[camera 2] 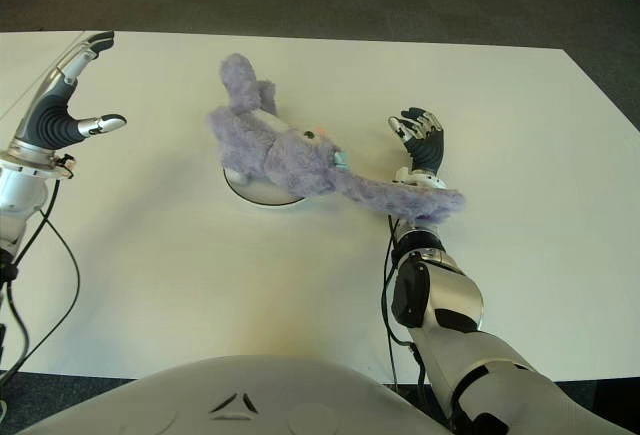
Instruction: Put the doll into the plate.
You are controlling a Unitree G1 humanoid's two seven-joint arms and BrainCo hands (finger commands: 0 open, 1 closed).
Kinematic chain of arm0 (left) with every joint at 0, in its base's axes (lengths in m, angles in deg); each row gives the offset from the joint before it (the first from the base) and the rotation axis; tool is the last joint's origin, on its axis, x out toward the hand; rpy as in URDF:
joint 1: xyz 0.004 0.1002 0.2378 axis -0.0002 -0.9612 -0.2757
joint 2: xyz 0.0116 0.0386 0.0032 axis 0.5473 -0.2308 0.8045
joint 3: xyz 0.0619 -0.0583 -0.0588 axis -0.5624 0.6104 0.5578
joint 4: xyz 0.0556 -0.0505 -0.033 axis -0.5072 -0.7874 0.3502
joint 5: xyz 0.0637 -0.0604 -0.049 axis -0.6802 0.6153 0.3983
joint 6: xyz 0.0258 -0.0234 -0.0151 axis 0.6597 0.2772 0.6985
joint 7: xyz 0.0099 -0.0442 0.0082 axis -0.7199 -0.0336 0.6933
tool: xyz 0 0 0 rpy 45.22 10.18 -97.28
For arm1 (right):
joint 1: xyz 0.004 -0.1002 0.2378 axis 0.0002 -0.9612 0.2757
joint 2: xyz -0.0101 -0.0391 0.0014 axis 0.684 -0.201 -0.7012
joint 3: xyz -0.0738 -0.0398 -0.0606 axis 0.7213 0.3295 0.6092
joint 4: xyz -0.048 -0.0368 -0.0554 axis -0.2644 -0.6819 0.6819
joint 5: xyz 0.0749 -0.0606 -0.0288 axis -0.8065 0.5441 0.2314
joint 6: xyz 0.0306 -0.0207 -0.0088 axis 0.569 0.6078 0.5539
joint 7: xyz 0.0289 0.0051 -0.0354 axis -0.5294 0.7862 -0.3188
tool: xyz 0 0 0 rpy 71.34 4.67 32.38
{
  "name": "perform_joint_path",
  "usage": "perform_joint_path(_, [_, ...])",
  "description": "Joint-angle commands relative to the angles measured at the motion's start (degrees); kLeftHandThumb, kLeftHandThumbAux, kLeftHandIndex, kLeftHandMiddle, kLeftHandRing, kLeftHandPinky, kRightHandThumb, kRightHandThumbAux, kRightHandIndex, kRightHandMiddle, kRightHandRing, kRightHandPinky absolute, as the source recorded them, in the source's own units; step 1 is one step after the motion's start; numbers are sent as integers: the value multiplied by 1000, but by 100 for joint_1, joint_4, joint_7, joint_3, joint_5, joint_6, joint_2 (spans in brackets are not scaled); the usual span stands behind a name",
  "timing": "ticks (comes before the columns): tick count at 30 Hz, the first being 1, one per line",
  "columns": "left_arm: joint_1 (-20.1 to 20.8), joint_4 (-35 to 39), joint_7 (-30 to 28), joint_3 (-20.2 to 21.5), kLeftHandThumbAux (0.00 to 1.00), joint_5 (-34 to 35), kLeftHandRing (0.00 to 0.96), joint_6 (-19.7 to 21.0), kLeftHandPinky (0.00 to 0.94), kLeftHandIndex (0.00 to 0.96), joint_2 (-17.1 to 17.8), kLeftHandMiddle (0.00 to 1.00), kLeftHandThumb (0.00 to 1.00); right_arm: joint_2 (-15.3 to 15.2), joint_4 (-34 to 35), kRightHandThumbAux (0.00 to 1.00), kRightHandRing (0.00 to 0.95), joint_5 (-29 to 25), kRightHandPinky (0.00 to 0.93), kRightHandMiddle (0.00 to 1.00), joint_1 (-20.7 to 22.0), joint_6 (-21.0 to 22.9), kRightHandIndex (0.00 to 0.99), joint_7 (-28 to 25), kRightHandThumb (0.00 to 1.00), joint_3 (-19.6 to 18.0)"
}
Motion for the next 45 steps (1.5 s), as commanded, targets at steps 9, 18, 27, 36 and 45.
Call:
perform_joint_path(9, [1829,-3370,1026,-238,412,-612,0,1285,0,0,-2091,0,0,716,-852,824,370,-151,371,354,-1298,482,331,34,91,-40])
perform_joint_path(18, [2042,-3910,218,547,477,285,0,2502,0,0,-2918,0,0,678,-854,826,377,-132,354,366,-1322,482,339,32,60,-12])
perform_joint_path(27, [1830,-3901,-13,616,481,275,0,2613,0,0,-3291,0,0,681,-845,815,380,-181,345,370,-1336,439,331,34,44,-46])
perform_joint_path(36, [1367,-3943,-219,781,475,427,0,2682,0,0,-3977,0,0,649,-856,808,373,-129,323,361,-1357,473,335,45,52,-6])
perform_joint_path(45, [846,-3948,-375,1231,497,797,0,2405,0,0,-4242,0,0,640,-847,805,359,-239,298,358,-1372,484,340,-63,73,-98])
